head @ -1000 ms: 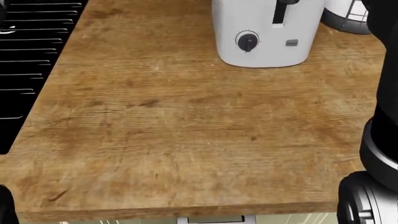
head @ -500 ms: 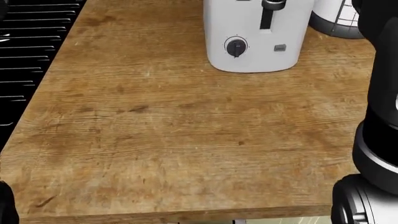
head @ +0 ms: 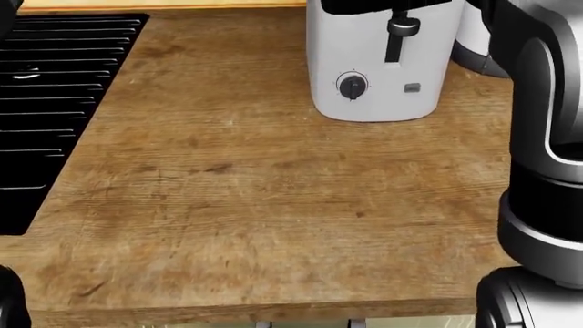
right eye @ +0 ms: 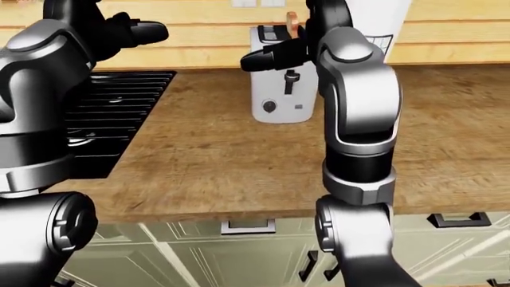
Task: Push down the lever of the toaster to turn it on.
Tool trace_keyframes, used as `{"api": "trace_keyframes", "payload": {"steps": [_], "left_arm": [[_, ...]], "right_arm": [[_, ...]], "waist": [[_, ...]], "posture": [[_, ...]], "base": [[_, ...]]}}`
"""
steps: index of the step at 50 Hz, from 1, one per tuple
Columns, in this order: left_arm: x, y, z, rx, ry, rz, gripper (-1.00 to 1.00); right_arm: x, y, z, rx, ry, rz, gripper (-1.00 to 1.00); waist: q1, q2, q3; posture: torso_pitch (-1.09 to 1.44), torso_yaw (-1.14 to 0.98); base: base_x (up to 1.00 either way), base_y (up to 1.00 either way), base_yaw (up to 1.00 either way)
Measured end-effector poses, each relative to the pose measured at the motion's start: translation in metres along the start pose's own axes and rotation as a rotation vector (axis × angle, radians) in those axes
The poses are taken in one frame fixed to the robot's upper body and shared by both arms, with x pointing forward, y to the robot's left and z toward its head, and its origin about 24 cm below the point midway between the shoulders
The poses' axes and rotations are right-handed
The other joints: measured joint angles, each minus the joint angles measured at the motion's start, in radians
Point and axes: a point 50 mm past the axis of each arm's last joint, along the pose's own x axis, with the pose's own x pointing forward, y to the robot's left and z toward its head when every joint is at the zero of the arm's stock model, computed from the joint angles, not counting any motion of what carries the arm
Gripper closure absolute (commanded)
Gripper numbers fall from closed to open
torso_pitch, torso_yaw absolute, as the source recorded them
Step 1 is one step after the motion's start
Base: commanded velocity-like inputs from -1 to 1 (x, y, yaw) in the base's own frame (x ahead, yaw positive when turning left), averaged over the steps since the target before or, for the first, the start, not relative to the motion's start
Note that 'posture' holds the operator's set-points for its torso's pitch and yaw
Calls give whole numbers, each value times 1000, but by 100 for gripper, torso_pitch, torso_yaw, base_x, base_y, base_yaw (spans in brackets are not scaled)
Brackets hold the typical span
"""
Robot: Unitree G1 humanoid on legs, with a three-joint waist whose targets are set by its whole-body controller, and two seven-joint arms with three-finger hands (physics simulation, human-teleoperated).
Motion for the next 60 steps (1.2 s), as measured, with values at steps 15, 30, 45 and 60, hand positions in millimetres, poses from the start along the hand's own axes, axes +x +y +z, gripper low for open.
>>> {"api": "trace_keyframes", "payload": {"steps": [15, 30, 45, 60], "left_arm": [[0, -3, 3, 4, -26, -15, -100], [2, -5, 6, 5, -38, -23, -100], [-1, -6, 15, -1, -98, -24, -100], [0, -7, 11, -2, -81, -17, -100]], "right_arm": [[7, 2, -12, 10, 23, 3, -100], [12, 3, -26, 18, 34, 5, -100], [7, 5, -39, 21, 44, 6, -100], [-15, 10, -40, -2, 21, 14, -100]], "waist": [[7, -3, -61], [16, -5, -138], [25, -11, -215], [25, -13, -213]], "posture": [[-24, 0], [-33, 0], [-37, 0], [-37, 0]], "base": [[0, 0, 0], [0, 0, 0], [0, 0, 0], [0, 0, 0]]}}
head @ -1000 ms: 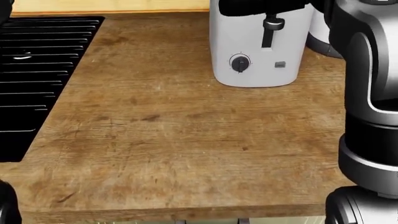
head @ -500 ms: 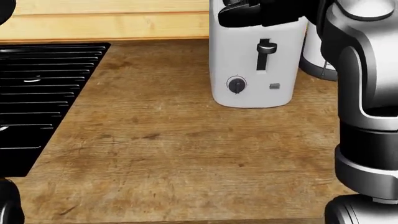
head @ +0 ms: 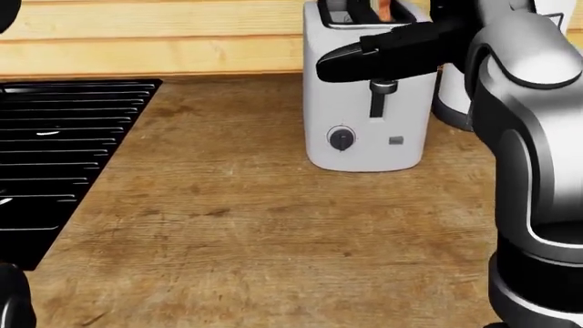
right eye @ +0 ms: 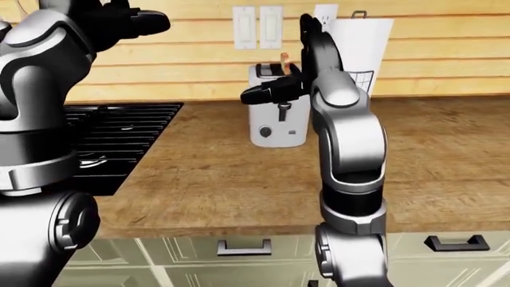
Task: Push down the lever of the toaster to turn it on.
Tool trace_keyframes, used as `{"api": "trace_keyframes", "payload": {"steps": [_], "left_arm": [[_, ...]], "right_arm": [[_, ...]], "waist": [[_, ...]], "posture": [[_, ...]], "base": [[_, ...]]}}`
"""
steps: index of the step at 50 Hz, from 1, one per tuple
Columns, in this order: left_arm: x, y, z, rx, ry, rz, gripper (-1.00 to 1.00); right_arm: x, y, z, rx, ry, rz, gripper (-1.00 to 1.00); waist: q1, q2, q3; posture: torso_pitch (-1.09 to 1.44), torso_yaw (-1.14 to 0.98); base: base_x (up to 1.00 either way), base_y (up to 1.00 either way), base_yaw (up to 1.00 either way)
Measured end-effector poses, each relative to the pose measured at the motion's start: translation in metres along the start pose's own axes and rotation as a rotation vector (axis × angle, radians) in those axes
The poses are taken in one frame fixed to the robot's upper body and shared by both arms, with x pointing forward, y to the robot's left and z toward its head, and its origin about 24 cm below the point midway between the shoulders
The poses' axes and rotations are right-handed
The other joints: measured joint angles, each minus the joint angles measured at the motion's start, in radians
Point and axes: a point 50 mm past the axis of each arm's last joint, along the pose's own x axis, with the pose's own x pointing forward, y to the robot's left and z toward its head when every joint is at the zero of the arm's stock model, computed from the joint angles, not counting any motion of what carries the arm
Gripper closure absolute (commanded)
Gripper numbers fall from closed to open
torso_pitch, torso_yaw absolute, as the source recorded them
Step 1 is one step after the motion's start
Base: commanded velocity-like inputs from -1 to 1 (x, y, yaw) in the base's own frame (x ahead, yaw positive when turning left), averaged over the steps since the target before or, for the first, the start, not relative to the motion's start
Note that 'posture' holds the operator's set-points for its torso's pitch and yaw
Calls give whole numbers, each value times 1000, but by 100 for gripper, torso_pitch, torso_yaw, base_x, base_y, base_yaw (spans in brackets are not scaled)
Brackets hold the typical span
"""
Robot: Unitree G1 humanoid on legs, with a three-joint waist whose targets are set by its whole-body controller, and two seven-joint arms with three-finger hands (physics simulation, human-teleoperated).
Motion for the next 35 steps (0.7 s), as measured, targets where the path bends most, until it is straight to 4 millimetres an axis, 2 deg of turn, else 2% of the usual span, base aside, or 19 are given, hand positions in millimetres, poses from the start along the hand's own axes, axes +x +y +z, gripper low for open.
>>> {"api": "trace_keyframes", "payload": {"steps": [6, 23, 35], "left_arm": [[-1, 2, -2, 0, -4, 4, -100], [-1, 1, 0, 0, -5, 1, -100], [0, 2, -2, -2, -4, 2, -100]], "right_arm": [[-9, 7, -12, -2, 27, 30, -100], [-11, 21, -38, 1, 78, 59, -100], [-12, 29, -49, 3, 94, 71, -100]], "waist": [[0, -1, -3], [0, 2, -7], [-2, 4, -10]], "posture": [[-37, 0], [-37, 0], [-37, 0]], "base": [[0, 0, 0], [0, 0, 0], [0, 0, 0]]}}
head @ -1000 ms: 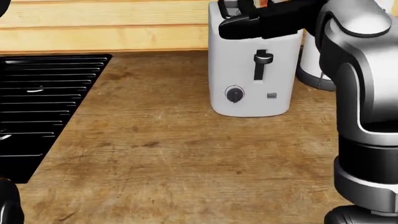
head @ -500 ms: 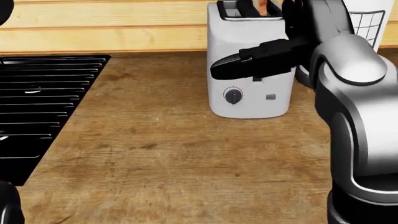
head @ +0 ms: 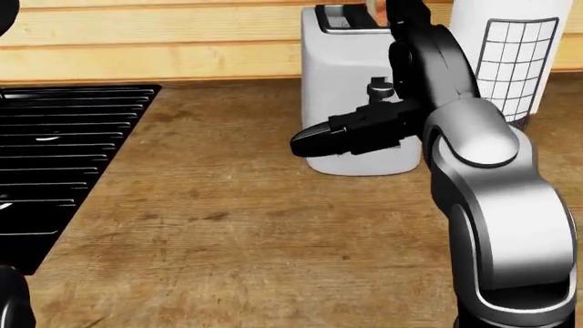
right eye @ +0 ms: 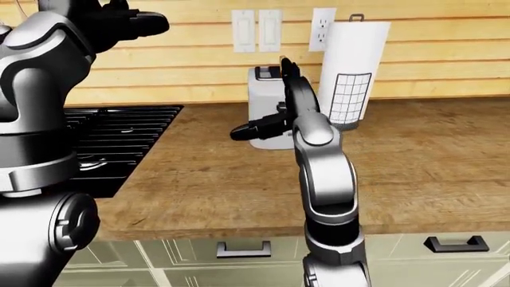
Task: Push down the lever of the toaster to turn it on.
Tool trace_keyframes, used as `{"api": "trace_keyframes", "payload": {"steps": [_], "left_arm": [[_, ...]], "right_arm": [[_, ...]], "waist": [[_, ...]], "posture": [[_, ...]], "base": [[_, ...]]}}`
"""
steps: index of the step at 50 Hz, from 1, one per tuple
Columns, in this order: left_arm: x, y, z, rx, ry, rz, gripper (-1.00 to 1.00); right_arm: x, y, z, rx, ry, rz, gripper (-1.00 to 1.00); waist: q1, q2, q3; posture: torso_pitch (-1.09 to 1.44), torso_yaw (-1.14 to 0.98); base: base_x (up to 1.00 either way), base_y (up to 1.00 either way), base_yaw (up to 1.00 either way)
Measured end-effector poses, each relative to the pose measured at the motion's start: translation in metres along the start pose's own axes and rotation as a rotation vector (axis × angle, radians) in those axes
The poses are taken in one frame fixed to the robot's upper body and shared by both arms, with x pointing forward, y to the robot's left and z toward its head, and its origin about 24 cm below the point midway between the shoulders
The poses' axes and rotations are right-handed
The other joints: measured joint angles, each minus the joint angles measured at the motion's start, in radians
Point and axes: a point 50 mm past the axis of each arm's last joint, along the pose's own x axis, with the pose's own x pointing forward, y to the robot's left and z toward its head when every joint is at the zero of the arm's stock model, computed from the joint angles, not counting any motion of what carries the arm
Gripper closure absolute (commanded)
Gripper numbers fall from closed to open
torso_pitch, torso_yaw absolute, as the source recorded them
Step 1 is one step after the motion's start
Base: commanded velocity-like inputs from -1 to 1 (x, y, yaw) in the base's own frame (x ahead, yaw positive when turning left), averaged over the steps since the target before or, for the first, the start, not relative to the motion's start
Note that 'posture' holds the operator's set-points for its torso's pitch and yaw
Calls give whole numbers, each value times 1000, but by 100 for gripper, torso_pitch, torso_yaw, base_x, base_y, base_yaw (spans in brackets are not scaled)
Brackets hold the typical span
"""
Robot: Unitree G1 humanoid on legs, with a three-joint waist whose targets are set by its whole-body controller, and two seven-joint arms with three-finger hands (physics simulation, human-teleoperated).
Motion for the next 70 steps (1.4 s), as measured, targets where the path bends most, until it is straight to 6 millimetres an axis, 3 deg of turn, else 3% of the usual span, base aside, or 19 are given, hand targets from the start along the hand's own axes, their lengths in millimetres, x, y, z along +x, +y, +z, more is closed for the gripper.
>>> {"api": "trace_keyframes", "payload": {"steps": [9, 28, 44, 70], "left_arm": [[-1, 0, 0, -2, -3, 0, -100], [-2, -2, 1, -2, -2, -6, -100], [-2, -3, 0, -5, 0, -9, -100], [-2, -7, 2, -5, -6, -21, -100]], "right_arm": [[9, 6, -15, 10, 37, 7, -100], [19, 12, -17, 23, 29, 19, -100], [34, 8, -35, 48, 53, -5, -100], [44, 12, -41, 56, 38, -17, -100]], "waist": [[-2, 3, -2], [-2, 4, -4], [-2, 4, -5], [-6, 3, -8]], "posture": [[-37, 0], [-37, 0], [-37, 0], [-37, 0]], "base": [[0, 0, 0], [0, 0, 0], [0, 0, 0], [0, 0, 0]]}}
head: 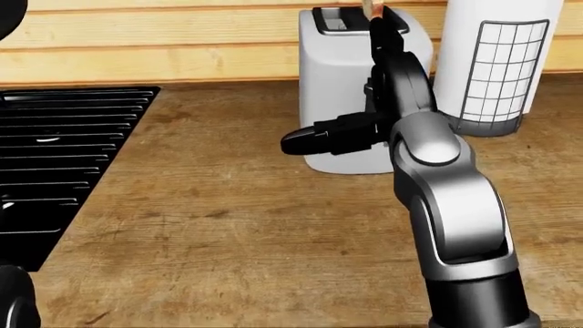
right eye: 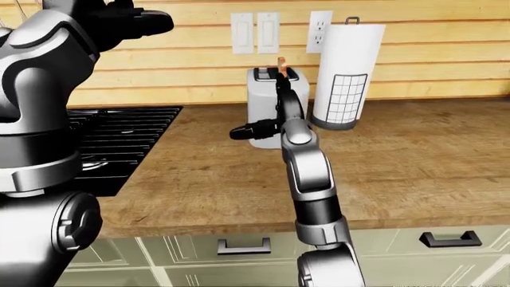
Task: Push down the lever of the toaster to turn it on.
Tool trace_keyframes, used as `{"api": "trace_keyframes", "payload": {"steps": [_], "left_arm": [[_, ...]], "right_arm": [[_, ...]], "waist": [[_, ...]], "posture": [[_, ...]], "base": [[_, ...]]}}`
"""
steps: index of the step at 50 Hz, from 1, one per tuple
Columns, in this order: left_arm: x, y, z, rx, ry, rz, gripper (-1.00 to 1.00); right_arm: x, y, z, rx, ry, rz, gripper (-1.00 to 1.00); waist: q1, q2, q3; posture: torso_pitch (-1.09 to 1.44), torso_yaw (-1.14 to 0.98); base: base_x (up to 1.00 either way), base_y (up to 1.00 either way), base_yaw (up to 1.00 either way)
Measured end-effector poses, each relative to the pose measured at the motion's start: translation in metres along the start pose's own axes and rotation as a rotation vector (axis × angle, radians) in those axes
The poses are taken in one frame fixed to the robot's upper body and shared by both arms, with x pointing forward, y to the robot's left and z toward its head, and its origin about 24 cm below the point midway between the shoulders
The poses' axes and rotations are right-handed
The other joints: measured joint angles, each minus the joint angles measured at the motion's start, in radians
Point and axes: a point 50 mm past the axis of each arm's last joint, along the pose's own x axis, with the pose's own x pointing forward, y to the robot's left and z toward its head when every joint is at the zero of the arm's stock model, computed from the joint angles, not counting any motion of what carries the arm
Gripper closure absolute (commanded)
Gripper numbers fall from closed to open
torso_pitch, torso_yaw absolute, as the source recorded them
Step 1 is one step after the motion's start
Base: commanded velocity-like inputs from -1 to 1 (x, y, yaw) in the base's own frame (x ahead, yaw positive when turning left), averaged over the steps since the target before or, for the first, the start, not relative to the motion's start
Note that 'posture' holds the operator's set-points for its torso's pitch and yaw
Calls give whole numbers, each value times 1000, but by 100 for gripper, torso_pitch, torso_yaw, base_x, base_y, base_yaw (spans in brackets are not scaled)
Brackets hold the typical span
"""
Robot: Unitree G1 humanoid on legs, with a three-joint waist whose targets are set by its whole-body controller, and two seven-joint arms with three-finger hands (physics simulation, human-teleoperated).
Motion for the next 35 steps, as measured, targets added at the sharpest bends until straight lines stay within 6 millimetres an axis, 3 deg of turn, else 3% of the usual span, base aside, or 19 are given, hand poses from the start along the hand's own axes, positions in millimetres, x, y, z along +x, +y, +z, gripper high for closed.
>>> {"api": "trace_keyframes", "payload": {"steps": [35], "left_arm": [[-1, -1, -3, 2, 8, 2, -100]], "right_arm": [[-4, -2, -12, -18, 95, -14, -100]], "waist": [[11, -11, -13]], "posture": [[-37, 0]], "base": [[0, 0, 0]]}}
